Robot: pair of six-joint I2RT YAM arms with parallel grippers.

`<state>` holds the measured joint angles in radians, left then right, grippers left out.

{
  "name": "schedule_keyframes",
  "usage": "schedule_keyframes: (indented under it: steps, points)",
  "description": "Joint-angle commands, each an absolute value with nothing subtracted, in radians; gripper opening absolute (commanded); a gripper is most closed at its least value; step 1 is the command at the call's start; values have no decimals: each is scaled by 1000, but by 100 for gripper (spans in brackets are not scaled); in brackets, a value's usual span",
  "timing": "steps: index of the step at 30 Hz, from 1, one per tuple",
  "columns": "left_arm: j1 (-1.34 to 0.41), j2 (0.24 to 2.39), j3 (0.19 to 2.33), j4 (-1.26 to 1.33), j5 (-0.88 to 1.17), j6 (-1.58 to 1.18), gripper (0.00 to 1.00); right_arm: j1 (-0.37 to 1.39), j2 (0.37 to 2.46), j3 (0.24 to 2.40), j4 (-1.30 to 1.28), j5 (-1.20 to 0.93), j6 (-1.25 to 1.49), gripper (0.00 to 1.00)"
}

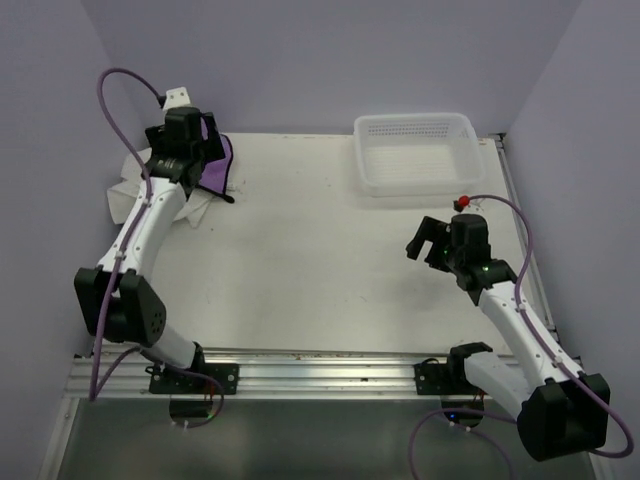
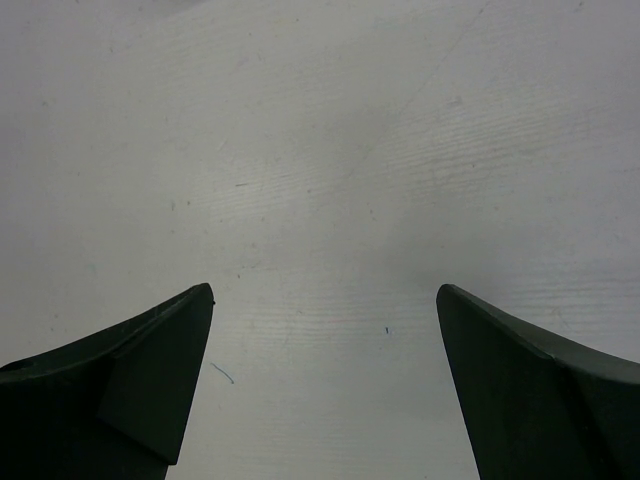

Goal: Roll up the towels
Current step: Grab a towel with the left arm

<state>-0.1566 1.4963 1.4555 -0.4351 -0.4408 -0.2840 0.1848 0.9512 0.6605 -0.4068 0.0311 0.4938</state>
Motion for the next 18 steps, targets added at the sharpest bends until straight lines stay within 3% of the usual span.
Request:
schedule_keyframes:
  steps: [1, 12, 18]
  points:
    - [-86, 1672, 1515, -518, -373, -328, 99, 187, 962, 666, -387, 5, 482, 97]
    - [-12, 1977, 1575, -408, -367, -333, 78, 206, 968, 667, -383, 5, 488, 97]
    - [15, 2043, 1614, -362, -385, -293, 56, 207, 983, 676, -385, 18, 485, 97]
